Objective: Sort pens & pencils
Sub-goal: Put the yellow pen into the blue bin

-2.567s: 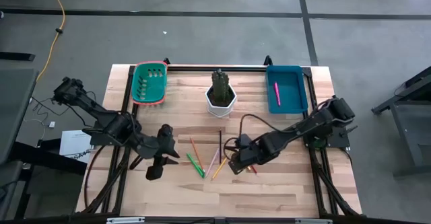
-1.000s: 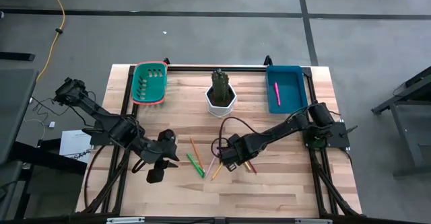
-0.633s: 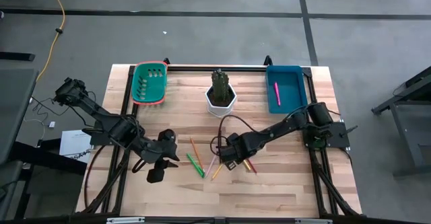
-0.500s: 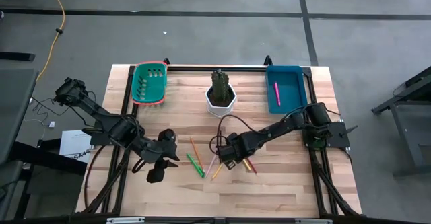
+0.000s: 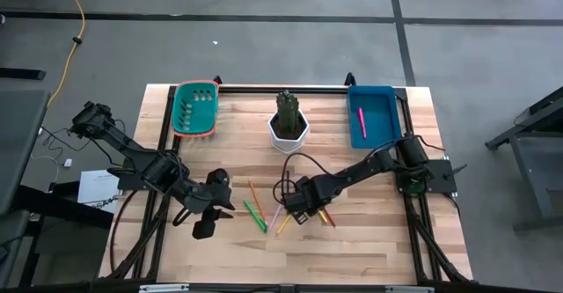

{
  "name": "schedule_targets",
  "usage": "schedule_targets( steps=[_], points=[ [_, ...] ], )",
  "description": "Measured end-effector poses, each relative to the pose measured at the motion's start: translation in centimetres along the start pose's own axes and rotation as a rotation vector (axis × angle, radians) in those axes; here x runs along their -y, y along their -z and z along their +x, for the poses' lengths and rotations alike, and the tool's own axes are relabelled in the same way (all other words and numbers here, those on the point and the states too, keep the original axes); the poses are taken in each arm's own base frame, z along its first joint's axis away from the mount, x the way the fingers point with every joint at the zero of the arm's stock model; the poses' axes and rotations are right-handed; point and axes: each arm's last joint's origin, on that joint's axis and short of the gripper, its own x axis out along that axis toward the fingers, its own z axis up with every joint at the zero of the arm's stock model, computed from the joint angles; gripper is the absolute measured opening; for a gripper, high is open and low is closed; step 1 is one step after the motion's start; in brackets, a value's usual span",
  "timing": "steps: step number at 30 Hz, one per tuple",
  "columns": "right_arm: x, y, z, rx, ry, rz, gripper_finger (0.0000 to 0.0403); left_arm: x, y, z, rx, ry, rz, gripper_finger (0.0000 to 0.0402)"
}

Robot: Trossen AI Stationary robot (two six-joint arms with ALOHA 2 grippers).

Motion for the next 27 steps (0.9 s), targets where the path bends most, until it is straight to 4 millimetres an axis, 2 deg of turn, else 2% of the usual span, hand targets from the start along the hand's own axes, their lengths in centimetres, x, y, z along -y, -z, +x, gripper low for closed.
schedule_targets(
  steps=[14, 27],
  points=[
    [-0.17, 0.02, 0.74, -0.028, 0.004, -0.007, 0.0107, 0.00, 0.00, -0.01, 0.001, 0.000, 0.000, 0.0097],
    [-0.28, -0.02, 0.73, -0.023, -0.007, -0.008, 0.0028, -0.01, -0.01, -0.01, 0.002, -0.003, 0.000, 0.0097]
  ],
)
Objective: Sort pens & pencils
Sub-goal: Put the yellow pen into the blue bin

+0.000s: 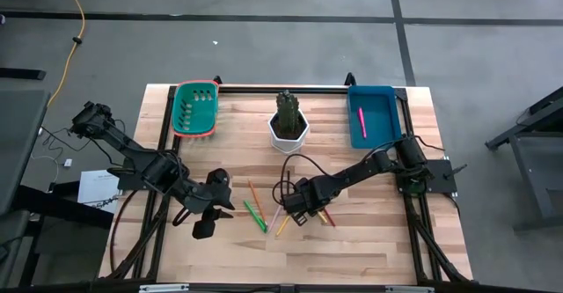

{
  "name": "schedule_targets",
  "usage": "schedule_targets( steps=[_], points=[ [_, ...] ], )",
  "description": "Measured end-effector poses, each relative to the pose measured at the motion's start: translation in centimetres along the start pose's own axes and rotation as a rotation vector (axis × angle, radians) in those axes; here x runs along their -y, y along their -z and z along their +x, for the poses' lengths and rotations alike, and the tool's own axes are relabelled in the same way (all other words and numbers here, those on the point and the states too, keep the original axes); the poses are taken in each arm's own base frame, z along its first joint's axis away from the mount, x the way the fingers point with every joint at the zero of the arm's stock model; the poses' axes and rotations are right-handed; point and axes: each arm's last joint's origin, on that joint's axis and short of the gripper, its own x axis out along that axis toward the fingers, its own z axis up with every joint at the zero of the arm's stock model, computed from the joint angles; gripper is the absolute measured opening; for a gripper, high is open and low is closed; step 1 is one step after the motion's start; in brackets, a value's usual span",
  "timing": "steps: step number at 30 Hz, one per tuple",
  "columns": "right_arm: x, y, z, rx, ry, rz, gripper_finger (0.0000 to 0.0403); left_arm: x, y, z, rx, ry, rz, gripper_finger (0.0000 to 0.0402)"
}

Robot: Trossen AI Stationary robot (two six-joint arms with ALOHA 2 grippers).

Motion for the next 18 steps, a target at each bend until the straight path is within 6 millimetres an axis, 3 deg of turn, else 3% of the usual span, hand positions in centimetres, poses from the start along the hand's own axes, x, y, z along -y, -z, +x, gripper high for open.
schedule_targets(
  steps=[9, 18],
  points=[
    [0.1, 0.0, -0.3, -0.005, -0.008, 0.001, 0.0026, 0.0, 0.0, 0.0, 0.000, 0.000, 0.002, 0.0097],
    [1.0, 0.1, -4.0, 0.062, -0.053, 0.015, 0.0026, 0.0, 0.0, 0.0, -0.002, -0.001, 0.007, 0.0097]
  ],
)
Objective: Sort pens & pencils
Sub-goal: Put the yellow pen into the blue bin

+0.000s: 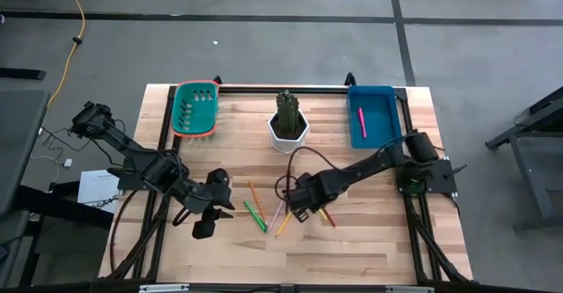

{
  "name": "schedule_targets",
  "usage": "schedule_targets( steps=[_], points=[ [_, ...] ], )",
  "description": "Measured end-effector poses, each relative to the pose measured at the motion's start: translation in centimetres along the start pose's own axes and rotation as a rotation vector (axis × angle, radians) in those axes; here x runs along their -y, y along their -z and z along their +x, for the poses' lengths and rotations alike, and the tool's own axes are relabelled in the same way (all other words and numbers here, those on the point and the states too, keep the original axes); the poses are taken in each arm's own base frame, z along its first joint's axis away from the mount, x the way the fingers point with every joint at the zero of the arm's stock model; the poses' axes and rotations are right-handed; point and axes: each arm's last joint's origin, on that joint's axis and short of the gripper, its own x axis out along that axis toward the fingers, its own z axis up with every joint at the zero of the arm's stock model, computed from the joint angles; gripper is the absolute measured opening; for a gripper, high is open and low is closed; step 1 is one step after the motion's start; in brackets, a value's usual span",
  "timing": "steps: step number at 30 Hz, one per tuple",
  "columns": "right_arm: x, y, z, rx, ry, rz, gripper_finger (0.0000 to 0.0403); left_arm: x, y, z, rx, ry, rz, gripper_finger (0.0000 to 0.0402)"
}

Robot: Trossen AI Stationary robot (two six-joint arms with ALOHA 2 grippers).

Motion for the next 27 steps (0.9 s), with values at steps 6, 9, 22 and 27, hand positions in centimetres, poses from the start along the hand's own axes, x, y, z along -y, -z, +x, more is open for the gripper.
schedule_targets(
  steps=[6, 9, 22, 27],
  points=[
    [1.4, -0.3, -2.9, 0.061, 0.018, 0.035, 0.0026, 0.0, 0.0, 0.0, -0.005, -0.002, 0.006, 0.0097],
    [2.6, -0.6, -4.4, 0.079, 0.050, 0.056, 0.0026, 0.0, 0.0, 0.0, -0.005, -0.003, 0.016, 0.0097],
    [8.1, -3.2, -9.3, 0.133, 0.125, 0.124, 0.0026, 0.0, 0.0, 0.0, -0.001, -0.009, 0.038, 0.0097],
    [11.0, -5.2, -10.5, 0.118, 0.164, 0.153, 0.0026, -0.1, 0.2, 0.0, -0.015, -0.017, 0.054, 0.0097]
  ],
)
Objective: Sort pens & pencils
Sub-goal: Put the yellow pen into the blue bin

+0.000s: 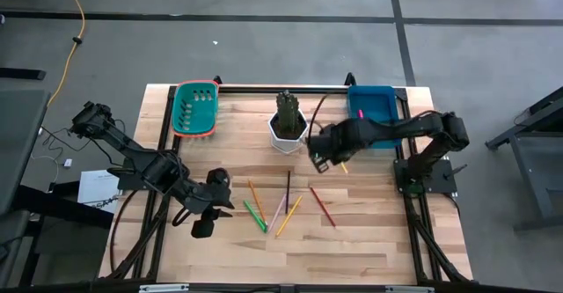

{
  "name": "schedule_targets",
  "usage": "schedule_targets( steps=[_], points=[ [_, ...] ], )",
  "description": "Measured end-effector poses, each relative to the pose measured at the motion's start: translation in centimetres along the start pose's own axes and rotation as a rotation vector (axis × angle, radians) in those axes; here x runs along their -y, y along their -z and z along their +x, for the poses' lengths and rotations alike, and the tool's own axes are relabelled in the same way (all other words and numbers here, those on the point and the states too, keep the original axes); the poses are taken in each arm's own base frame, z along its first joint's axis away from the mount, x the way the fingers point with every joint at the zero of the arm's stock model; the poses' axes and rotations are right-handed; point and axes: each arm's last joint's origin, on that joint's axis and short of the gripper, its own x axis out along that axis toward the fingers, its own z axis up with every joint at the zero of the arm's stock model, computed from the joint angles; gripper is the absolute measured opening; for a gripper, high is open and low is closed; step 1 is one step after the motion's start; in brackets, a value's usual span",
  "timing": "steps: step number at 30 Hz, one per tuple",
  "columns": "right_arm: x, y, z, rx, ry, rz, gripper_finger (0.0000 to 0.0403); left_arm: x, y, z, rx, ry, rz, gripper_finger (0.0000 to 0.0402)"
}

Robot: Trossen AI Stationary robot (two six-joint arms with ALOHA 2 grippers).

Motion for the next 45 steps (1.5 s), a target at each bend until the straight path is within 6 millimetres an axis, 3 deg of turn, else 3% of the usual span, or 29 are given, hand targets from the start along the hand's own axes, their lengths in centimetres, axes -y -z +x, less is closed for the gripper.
schedule_targets(
  steps=[10, 20, 35, 45],
  points=[
    [6.2, -5.7, -0.1, -0.008, 0.030, 0.097, 0.0026, -0.4, 0.6, 0.0, -0.061, -0.052, 0.046, 0.0097],
    [12.7, -9.8, 0.5, -0.042, 0.034, 0.227, 0.0026, -1.8, 1.3, -0.6, -0.120, -0.172, 0.072, 0.0097],
    [19.9, -12.3, 1.5, -0.093, 0.009, 0.442, 0.0026, -6.1, 0.5, -4.4, -0.021, -0.239, 0.101, 0.0097],
    [21.1, -13.1, 3.0, -0.161, 0.021, 0.497, 0.0031, -7.9, 0.7, -6.0, -0.009, -0.259, 0.116, 0.0097]
  ],
)
